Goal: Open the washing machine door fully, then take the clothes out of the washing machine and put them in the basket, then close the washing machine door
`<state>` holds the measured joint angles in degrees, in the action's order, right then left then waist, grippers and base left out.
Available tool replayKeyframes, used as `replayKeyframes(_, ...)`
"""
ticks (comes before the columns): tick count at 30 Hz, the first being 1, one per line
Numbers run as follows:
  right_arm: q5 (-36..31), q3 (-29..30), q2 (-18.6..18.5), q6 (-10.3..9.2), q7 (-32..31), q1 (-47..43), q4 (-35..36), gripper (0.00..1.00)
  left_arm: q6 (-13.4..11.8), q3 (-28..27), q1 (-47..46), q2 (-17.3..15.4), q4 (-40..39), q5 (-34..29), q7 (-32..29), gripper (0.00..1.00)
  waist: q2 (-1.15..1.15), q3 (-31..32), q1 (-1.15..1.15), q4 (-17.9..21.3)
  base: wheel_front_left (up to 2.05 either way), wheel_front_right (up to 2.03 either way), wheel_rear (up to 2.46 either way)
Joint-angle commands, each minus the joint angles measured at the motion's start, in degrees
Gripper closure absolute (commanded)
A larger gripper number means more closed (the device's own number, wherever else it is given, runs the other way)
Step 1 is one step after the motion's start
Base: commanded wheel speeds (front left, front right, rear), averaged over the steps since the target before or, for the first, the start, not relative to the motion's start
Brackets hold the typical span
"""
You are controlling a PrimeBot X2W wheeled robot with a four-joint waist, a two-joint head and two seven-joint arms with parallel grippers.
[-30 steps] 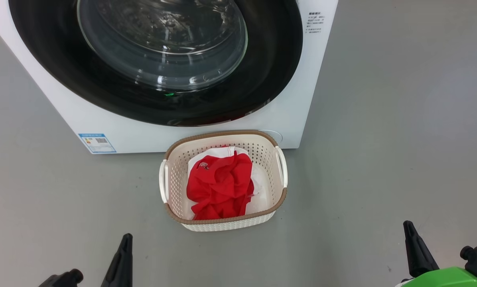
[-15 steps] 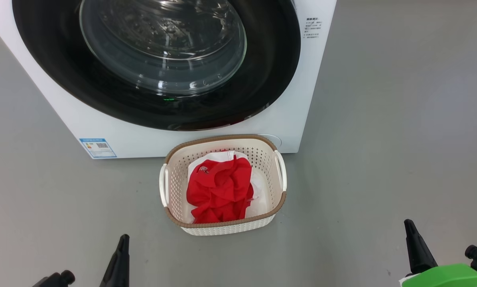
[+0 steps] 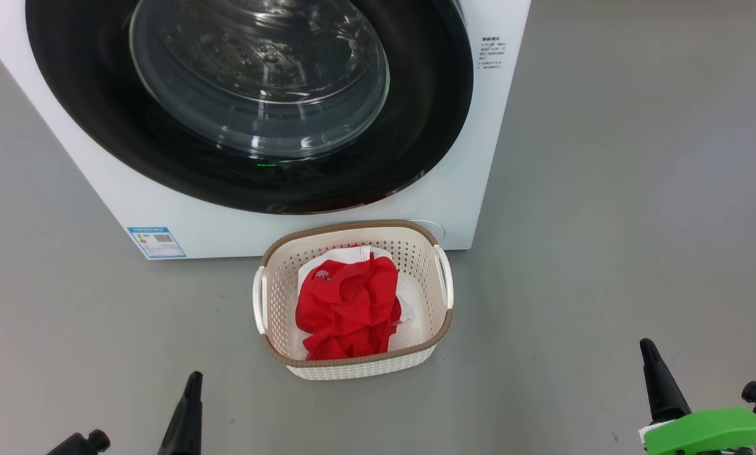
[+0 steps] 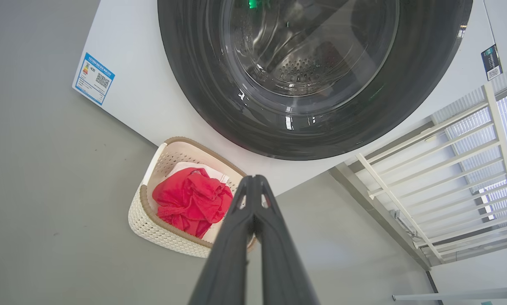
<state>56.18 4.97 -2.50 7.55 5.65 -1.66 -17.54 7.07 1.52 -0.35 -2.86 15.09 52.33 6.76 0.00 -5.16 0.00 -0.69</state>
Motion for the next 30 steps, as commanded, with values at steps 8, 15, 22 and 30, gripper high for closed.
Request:
replayKeyframes(8,5.00,-0.19,-1.04,-0.03,-1.49,3.15,1.85,1.00,0.22,-1.68,-2.68,-1.25,-1.28,5.88,-1.33,1.00,0.00,0.61,0.00,0.09,0.00,0.00,0.00)
replayKeyframes(15,9.33,-0.09,-1.05,-0.04,-2.83,3.78,2.08,1.00,0.25,-2.14,-3.08,-1.38,-1.27,10.85,-2.63,1.00,0.00,1.20,0.00,0.17,0.00,0.00,0.00)
replayKeyframes(22,13.10,0.01,-1.05,-0.04,-4.00,4.33,2.29,1.00,0.27,-2.56,-3.42,-1.47,-1.26,15.16,-3.77,1.00,0.00,1.72,0.00,0.24,0.00,0.00,0.00)
replayKeyframes(30,17.42,0.13,-1.05,-0.05,-5.36,4.95,2.52,1.00,0.30,-3.06,-3.82,-1.56,-1.25,20.09,-5.11,1.00,0.00,2.32,0.00,0.32,0.00,0.00,0.00)
